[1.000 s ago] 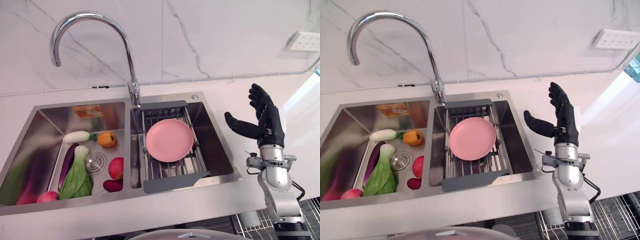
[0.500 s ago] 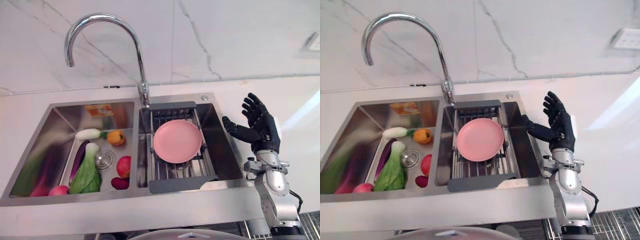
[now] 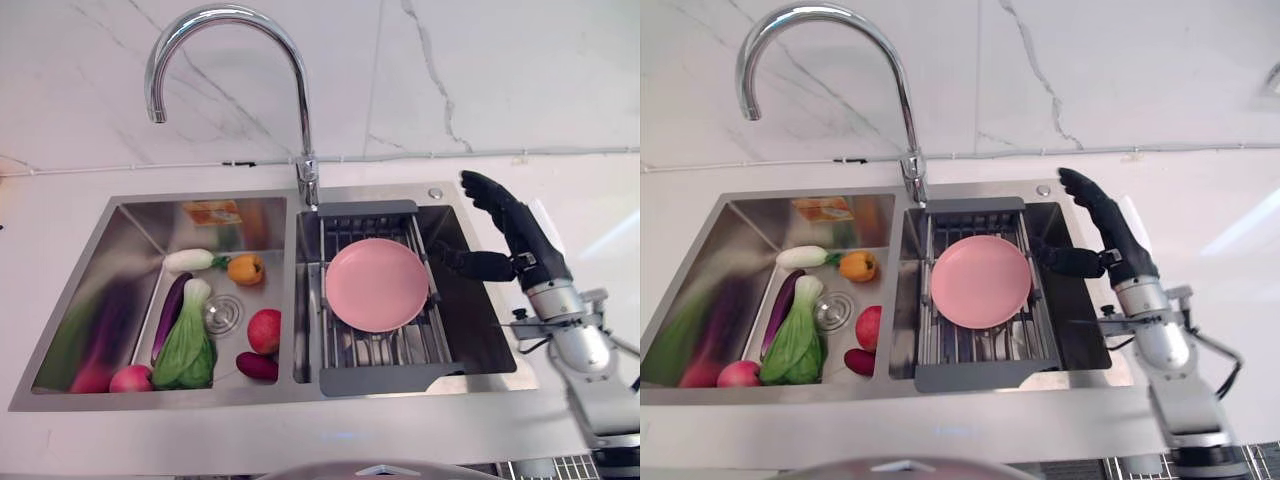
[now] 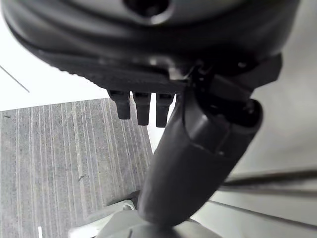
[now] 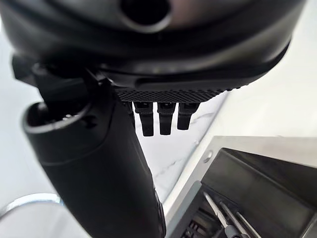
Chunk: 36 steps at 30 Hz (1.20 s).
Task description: Place the dishes in the dishwasher.
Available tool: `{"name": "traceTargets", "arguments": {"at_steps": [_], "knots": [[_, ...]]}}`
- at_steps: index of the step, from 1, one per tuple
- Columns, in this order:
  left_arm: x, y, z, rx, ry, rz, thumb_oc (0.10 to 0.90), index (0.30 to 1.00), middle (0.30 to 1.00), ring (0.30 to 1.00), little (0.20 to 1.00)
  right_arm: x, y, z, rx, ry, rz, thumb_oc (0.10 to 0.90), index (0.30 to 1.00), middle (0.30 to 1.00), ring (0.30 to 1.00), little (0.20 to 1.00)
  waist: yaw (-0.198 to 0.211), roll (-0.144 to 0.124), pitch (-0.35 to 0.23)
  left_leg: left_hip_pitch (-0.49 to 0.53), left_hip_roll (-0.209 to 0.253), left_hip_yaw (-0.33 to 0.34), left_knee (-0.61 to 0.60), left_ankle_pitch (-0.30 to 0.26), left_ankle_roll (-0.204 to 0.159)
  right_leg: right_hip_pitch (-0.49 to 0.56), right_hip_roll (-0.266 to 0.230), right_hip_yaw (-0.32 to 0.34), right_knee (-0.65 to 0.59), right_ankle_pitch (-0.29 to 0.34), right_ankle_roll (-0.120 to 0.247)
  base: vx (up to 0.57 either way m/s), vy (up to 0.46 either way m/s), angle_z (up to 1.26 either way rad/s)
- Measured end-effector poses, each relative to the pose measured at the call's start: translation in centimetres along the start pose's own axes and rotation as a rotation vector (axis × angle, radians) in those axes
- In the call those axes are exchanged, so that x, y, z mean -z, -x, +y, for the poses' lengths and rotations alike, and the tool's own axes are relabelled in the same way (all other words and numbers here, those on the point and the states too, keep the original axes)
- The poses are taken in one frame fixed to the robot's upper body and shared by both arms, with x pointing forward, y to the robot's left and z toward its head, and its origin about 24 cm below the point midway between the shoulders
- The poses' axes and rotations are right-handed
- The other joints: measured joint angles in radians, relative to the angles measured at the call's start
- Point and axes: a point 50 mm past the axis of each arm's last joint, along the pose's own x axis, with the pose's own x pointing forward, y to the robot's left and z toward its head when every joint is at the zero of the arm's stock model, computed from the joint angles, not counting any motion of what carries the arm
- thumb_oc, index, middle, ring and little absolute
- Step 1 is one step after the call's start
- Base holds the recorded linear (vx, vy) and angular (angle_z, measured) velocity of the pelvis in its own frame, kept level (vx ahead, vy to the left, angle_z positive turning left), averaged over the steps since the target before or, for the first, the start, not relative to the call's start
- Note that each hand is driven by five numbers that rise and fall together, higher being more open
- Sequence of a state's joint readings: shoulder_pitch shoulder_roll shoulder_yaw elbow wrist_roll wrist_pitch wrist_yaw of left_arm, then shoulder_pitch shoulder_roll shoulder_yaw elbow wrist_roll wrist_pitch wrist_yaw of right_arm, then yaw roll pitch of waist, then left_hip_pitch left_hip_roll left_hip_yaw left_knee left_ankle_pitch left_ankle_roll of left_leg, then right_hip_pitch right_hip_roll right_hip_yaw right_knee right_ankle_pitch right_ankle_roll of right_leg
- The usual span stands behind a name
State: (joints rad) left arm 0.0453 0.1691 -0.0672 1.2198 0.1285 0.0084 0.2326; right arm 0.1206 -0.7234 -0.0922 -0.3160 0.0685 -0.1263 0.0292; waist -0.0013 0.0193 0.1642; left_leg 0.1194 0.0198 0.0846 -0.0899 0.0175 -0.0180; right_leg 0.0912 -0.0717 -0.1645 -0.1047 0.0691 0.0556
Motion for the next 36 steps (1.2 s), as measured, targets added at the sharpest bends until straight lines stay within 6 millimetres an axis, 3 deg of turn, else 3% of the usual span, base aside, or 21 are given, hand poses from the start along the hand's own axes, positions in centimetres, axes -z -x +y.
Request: {"name": "traceTargets", "arguments": {"at_steps": [4, 9, 16, 22, 36], "knots": [[0.1, 0.0, -0.1, 0.025, 0.0, -0.007, 0.8, 0.9, 0.9, 0.9, 0.9, -2.7, -0.7, -0.5, -0.199, 0.174, -0.111, 0.8, 0.9, 0.9, 0.9, 0.9, -0.004, 0.006, -0.002, 0.007, 0.007, 0.01, 0.0, 0.0, 0.0, 0.002, 0.009, 0.009, 0.0, 0.002, 0.001, 0.0, 0.01, -0.06], [0.6, 0.1, -0.1, 0.042, -0.004, -0.002, 0.8, 0.9, 0.9, 0.9, 0.9, -3.4, -0.9, -0.9, -0.412, 0.407, -0.109, 0.8, 0.9, 0.9, 0.9, 0.9, -0.007, 0.006, -0.006, 0.018, 0.011, 0.027, 0.0, -0.002, -0.003, 0.007, 0.011, 0.018, 0.0, -0.003, 0.005, 0.0, 0.02, -0.12], [0.7, 0.1, -0.1, 0.067, -0.027, -0.002, 0.8, 0.9, 0.9, 0.9, 0.9, -3.4, -0.7, -0.7, -0.521, 0.481, -0.103, 0.8, 0.9, 0.9, 0.9, 0.9, -0.021, 0.014, -0.011, 0.012, 0.013, 0.039, 0.0, -0.002, -0.004, -0.007, 0.014, 0.023, 0.0, 0.004, 0.008, 0.0, 0.007, -0.05], [0.8, 0.2, -0.2, 0.072, -0.041, -0.001, 0.8, 0.9, 0.9, 0.9, 0.9, -2.4, -0.1, 1.7, -0.632, 0.572, -0.105, 0.8, 0.9, 0.9, 0.9, 0.9, -0.023, 0.017, -0.014, 0.012, 0.014, 0.047, 0.0, -0.002, -0.004, -0.011, 0.014, 0.03, 0.0, 0.005, 0.009, 0.01, 0.004, -0.03], [1.0, 0.3, -0.3, 0.084, -0.039, -0.008, 0.8, 0.9, 0.9, 0.9, 0.9, -1.7, 0.3, 3.9, -0.642, 0.495, -0.117, 0.8, 0.9, 0.9, 0.9, 0.9, -0.004, 0.025, -0.022, 0.011, 0.014, 0.046, 0.0, -0.002, -0.004, -0.01, 0.014, 0.028, 0.0, 0.006, 0.008, 0.0, 0.0, 0.0]]}}
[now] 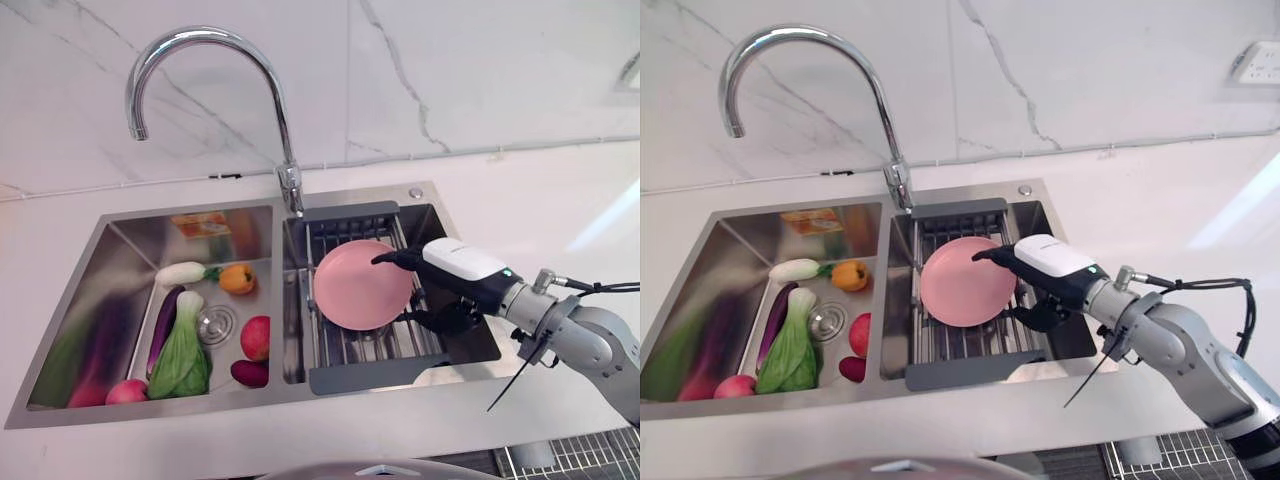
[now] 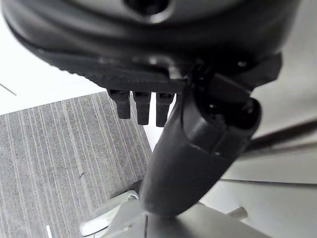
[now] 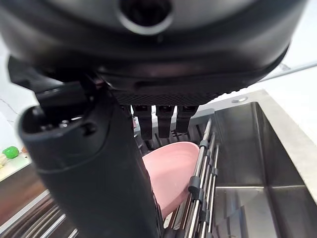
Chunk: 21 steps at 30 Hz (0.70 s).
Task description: Place the dishes in the dishwasher.
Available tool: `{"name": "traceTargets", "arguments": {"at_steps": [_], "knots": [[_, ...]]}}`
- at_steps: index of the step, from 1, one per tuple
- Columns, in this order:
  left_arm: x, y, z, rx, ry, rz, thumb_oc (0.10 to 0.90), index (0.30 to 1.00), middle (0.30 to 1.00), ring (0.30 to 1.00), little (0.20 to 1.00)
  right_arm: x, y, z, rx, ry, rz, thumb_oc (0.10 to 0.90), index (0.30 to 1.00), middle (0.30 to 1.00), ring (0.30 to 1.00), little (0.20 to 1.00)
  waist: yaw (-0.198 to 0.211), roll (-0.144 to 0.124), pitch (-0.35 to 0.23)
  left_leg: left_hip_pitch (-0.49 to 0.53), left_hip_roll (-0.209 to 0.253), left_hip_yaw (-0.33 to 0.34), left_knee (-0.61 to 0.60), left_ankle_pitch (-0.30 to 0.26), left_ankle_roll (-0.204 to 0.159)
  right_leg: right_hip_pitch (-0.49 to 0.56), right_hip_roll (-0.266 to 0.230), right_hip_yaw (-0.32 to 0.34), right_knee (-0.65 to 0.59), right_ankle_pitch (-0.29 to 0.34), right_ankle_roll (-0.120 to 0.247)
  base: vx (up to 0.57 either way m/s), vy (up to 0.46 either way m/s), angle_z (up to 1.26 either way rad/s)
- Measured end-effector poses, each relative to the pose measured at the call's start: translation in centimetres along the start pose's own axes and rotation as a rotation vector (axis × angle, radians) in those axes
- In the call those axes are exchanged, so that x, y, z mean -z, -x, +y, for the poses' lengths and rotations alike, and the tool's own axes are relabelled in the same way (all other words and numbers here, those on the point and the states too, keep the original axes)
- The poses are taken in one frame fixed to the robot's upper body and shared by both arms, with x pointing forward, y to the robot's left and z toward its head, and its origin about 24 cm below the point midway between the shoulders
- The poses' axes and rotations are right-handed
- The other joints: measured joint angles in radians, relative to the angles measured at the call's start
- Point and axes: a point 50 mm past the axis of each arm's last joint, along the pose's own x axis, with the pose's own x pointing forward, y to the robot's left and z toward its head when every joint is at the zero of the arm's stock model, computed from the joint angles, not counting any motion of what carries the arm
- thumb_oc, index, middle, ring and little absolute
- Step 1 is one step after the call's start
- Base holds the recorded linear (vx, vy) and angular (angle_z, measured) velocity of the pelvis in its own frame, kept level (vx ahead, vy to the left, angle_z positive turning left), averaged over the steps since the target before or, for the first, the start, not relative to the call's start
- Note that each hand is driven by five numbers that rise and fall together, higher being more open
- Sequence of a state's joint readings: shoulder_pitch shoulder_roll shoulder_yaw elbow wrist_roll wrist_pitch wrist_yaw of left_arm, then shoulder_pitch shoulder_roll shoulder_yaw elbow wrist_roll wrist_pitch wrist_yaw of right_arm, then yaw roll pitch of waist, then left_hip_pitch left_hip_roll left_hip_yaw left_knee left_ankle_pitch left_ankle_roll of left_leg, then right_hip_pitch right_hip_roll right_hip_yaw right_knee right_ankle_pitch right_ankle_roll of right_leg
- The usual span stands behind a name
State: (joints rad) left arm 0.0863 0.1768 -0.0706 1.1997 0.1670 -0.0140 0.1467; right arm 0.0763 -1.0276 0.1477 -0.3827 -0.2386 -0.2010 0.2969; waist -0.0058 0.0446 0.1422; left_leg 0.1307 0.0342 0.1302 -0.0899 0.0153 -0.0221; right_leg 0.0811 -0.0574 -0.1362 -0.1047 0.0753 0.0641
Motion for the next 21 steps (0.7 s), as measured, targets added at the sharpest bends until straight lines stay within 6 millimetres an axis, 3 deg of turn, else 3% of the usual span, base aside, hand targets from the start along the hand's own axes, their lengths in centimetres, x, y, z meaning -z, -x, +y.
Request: {"name": "traceTargets", "arguments": {"at_steps": [5, 21], "knots": [[0.2, 0.0, 0.0, 0.002, 0.0, 0.007, 0.8, 0.9, 0.9, 0.9, 0.9, 1.2, -0.3, 1.8, -0.057, -0.008, 0.062, 0.8, 0.9, 0.9, 0.9, 0.9, 0.003, 0.0, -0.001, 0.0, 0.0, 0.0, 0.0, 0.0, 0.0, 0.002, 0.0, -0.001, 0.0, 0.0, -0.001, 0.0, 0.0, 0.0], [0.3, 0.1, 0.0, 0.0, 0.006, 0.01, 0.8, 0.9, 0.9, 0.9, 0.9, 1.3, -1.3, 2.8, -0.088, 0.098, 0.086, 0.8, 0.9, 0.9, 0.9, 0.9, 0.016, -0.005, -0.001, 0.003, 0.001, -0.007, 0.0, 0.0, 0.0, 0.009, 0.0, -0.011, 0.0, -0.001, -0.002, 0.0, 0.001, 0.01]]}}
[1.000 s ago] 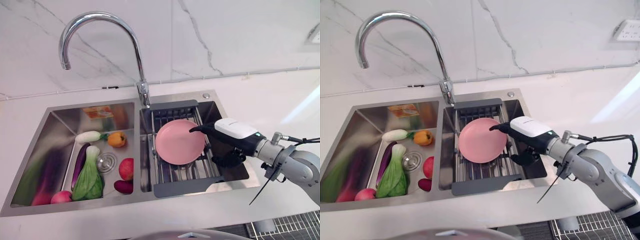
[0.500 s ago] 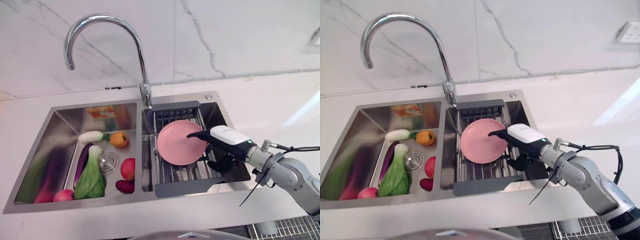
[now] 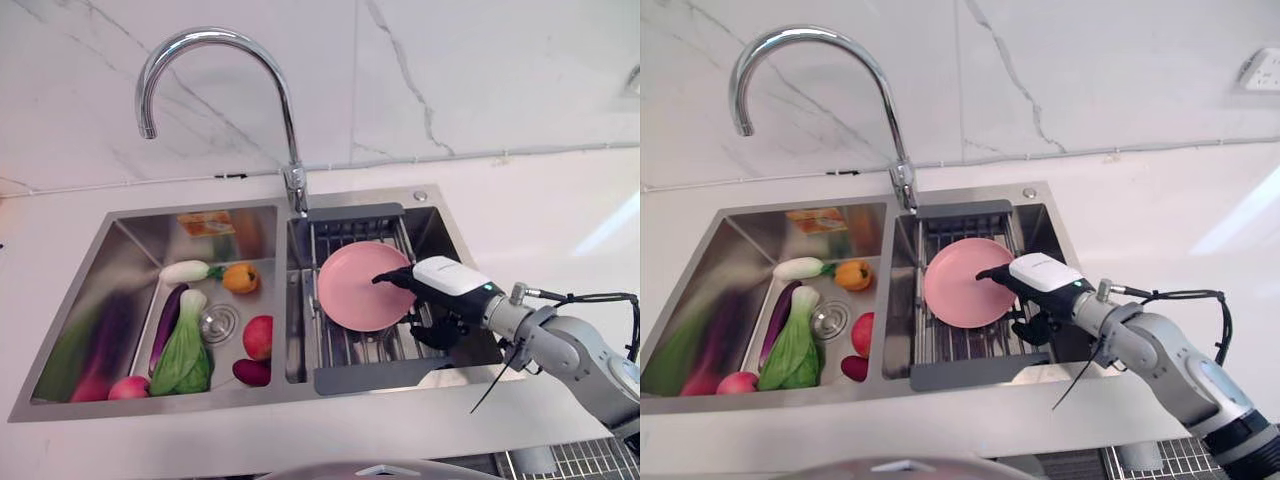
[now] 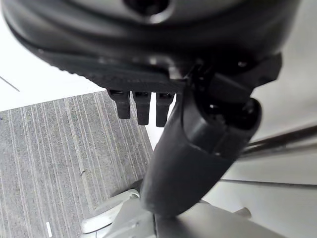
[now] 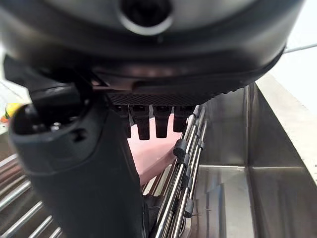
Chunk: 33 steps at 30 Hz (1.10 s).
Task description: Place the dishes in the dishwasher.
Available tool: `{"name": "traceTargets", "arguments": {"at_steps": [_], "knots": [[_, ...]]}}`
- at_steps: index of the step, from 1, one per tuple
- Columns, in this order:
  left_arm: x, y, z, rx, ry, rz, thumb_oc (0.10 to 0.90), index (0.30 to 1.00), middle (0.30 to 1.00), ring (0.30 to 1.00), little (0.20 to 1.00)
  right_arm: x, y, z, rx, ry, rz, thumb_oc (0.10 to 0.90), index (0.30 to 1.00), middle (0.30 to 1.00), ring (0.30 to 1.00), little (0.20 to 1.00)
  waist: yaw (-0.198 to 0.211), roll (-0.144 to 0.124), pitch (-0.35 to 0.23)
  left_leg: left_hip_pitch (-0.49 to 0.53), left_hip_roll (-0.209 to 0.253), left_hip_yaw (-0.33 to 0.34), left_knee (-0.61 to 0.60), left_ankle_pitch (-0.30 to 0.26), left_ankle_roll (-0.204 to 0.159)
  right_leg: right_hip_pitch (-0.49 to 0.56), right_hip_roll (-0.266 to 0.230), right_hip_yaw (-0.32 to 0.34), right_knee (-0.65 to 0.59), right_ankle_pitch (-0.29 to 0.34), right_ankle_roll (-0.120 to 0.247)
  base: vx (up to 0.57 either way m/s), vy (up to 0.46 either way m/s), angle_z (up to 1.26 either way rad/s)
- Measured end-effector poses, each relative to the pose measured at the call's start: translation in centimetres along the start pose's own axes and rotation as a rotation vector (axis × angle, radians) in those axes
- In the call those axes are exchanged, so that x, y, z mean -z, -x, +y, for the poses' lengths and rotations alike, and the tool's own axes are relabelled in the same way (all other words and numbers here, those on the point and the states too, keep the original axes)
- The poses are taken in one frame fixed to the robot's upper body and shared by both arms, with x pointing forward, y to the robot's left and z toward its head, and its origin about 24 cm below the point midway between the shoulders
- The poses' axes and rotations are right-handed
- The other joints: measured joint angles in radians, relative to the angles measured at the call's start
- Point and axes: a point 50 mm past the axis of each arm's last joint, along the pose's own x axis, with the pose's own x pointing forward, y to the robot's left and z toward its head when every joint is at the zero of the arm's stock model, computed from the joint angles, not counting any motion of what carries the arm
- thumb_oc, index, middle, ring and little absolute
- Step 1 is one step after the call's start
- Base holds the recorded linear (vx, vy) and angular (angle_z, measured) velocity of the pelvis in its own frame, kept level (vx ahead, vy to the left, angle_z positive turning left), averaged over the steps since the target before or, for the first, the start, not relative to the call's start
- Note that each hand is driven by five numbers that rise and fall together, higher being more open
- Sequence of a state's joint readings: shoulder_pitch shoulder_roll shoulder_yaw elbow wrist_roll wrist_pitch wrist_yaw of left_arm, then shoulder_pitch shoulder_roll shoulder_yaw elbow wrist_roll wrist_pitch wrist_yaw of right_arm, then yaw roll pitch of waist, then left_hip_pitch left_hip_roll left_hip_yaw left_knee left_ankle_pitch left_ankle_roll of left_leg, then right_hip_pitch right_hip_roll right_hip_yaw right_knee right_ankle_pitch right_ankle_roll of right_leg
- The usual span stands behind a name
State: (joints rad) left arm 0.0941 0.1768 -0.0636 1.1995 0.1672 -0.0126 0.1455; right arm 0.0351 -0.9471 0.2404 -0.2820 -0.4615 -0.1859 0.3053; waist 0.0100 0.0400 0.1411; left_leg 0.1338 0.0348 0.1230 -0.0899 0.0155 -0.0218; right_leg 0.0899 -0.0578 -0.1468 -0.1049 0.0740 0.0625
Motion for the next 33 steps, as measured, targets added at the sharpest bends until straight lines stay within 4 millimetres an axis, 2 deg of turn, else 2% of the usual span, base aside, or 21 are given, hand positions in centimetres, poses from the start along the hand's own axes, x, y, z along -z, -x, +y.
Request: {"name": "traceTargets", "arguments": {"at_steps": [8, 11, 15, 16, 22, 24, 33], "knots": [[0.0, 0.1, -0.2, -0.032, 0.001, 0.002, 0.8, 0.9, 0.9, 0.9, 0.9, 0.6, -1.6, 2.5, 0.177, 0.043, 0.101, 0.8, 0.9, 0.9, 0.9, 0.9, 0.015, -0.004, 0.001, -0.002, 0.0, -0.005, 0.0, 0.0, 0.0, 0.001, 0.0, -0.007, 0.0, -0.001, -0.002, 0.0, 0.0, 0.0], [0.0, 0.1, -0.3, -0.045, 0.002, 0.002, 0.8, 0.9, 0.9, 0.9, 0.9, 0.3, -1.9, 3.0, 0.23, 0.132, 0.105, 0.8, 0.9, 0.9, 0.9, 0.9, 0.014, -0.003, 0.001, -0.001, 0.001, -0.004, 0.0, 0.0, 0.0, 0.001, -0.001, -0.01, 0.0, -0.001, -0.002, 0.0, 0.0, 0.0], [0.0, 0.1, -0.4, -0.057, 0.003, 0.002, 0.8, 0.9, 0.9, 0.9, 0.9, 0.5, -2.3, 4.1, 0.279, 0.165, 0.152, 0.8, 0.9, 0.9, 0.9, 0.9, 0.015, -0.002, 0.001, -0.002, 0.001, -0.004, 0.0, 0.0, 0.0, 0.0, -0.002, -0.014, 0.0, -0.002, -0.002, -0.04, -0.001, 0.0], [-0.1, 0.1, -0.5, -0.066, 0.001, 0.001, 0.8, 0.9, 0.9, 0.9, 0.9, 0.4, -2.5, 4.4, 0.299, 0.186, 0.161, 0.4, 0.3, 0.3, 0.3, 0.3, 0.016, -0.001, 0.001, -0.002, 0.001, -0.006, 0.0, 0.001, 0.002, 0.0, -0.002, -0.017, 0.0, -0.001, -0.003, 0.0, 0.0, 0.0], [-0.2, 0.2, -0.7, -0.084, -0.009, -0.006, 0.8, 0.9, 0.9, 0.9, 0.9, 0.3, -2.7, 4.6, 0.393, 0.226, 0.182, 0.4, 0.3, 0.3, 0.3, 0.3, 0.019, 0.006, 0.001, 0.0, 0.002, -0.009, 0.0, 0.001, 0.002, 0.005, -0.002, -0.02, 0.0, -0.003, -0.006, 0.0, -0.001, 0.01], [-0.4, 0.2, -0.7, -0.09, -0.024, -0.014, 0.8, 0.9, 0.9, 0.9, 0.9, 0.3, -2.6, 4.7, 0.392, 0.29, 0.174, 0.4, 0.3, 0.3, 0.3, 0.3, 0.021, 0.01, 0.003, 0.004, 0.002, -0.015, 0.0, 0.001, 0.002, 0.011, -0.002, -0.025, 0.0, -0.001, -0.009, -0.01, 0.001, 0.06], [-0.4, 0.2, -0.9, -0.091, -0.024, -0.013, 0.8, 0.9, 0.9, 0.9, 0.9, 0.2, -2.4, 4.6, 0.447, 0.299, 0.153, 0.4, 0.3, 0.3, 0.3, 0.3, 0.03, 0.015, 0.002, 0.008, 0.002, -0.016, 0.0, 0.001, 0.002, 0.016, -0.002, -0.027, 0.0, -0.004, -0.006, 0.0, 0.0, 0.0]]}}
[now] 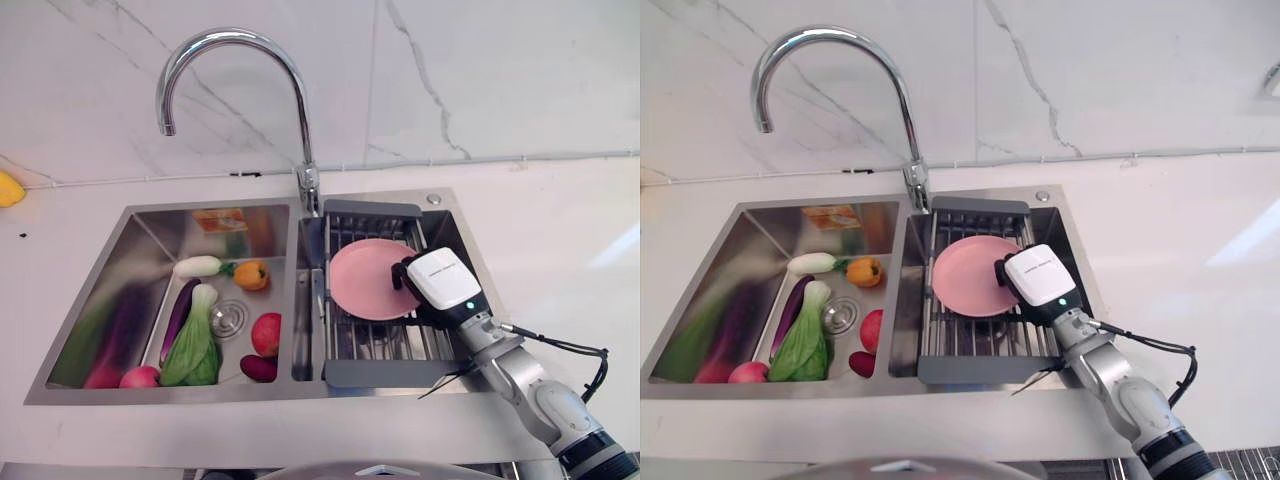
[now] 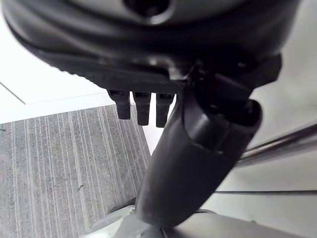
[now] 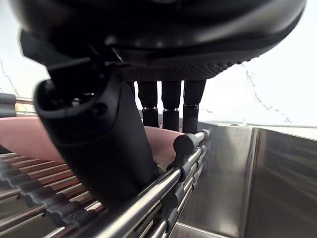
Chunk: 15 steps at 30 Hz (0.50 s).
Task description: Place the dishes in the dishwasher.
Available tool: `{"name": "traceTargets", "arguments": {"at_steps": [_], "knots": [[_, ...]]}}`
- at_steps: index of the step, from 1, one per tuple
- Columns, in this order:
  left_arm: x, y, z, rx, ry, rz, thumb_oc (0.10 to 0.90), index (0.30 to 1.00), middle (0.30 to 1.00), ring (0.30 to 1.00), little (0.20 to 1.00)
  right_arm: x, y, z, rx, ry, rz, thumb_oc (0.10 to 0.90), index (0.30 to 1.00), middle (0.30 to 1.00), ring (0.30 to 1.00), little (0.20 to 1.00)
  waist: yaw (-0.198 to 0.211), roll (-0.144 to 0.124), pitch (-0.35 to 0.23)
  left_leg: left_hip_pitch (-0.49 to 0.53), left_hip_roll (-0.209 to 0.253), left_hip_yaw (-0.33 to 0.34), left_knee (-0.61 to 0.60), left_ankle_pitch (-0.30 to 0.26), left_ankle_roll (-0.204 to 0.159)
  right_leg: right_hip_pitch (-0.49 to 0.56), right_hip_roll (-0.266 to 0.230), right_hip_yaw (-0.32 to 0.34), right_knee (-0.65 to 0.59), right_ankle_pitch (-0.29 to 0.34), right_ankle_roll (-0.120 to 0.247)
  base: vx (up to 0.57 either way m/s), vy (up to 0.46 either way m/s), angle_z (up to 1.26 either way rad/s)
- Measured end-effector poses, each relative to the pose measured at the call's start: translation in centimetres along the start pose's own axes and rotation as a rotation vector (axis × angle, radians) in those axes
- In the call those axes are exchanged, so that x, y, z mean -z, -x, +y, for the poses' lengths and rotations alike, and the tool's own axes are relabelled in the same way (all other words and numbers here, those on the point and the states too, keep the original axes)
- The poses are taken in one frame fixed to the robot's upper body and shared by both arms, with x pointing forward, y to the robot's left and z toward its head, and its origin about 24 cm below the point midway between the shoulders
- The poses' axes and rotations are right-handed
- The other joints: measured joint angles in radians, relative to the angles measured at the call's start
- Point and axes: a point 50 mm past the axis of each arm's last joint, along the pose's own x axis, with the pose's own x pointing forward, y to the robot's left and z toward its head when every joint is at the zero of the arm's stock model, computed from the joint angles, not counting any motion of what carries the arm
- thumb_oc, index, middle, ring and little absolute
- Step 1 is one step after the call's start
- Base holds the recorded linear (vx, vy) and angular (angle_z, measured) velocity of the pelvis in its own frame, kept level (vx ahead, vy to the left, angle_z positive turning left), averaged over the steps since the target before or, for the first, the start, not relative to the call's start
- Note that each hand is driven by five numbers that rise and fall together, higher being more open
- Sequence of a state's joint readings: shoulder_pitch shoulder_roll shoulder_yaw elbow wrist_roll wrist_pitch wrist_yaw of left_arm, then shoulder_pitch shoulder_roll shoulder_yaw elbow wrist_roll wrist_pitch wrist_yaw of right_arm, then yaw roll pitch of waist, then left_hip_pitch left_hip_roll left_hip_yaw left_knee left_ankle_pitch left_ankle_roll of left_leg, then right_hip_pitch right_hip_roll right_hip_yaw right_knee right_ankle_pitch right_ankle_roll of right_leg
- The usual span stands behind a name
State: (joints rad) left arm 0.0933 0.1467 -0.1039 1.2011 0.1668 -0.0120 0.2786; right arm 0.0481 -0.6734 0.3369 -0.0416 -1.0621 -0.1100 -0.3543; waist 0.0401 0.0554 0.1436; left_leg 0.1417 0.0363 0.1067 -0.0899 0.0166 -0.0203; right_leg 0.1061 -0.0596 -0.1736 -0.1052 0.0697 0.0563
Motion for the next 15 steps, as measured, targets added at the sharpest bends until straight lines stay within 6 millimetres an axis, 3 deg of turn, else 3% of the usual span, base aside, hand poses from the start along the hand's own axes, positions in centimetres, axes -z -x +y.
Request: {"name": "traceTargets", "arguments": {"at_steps": [8, 15], "knots": [[0.0, 0.0, 0.0, -0.001, 0.001, 0.001, 0.8, 0.9, 0.9, 0.9, 0.9, 0.1, 0.0, -0.6, 0.004, 0.007, -0.026, 0.4, 0.3, 0.3, 0.3, 0.3, 0.002, 0.0, 0.0, 0.0, 0.0, 0.001, 0.0, 0.0, 0.0, 0.0, 0.0, 0.001, 0.0, 0.0, 0.0, 0.0, 0.0, 0.0], [0.2, 0.0, 0.1, 0.016, 0.01, 0.007, 0.8, 0.9, 0.9, 0.9, 0.9, 1.3, -0.3, -3.0, -0.109, -0.021, -0.111, 0.4, 0.3, 0.3, 0.3, 0.3, 0.007, -0.001, 0.004, -0.001, 0.0, 0.0, 0.0, 0.0, 0.0, -0.001, 0.0, 0.001, 0.0, 0.0, 0.0, 0.0, 0.0, 0.0]]}}
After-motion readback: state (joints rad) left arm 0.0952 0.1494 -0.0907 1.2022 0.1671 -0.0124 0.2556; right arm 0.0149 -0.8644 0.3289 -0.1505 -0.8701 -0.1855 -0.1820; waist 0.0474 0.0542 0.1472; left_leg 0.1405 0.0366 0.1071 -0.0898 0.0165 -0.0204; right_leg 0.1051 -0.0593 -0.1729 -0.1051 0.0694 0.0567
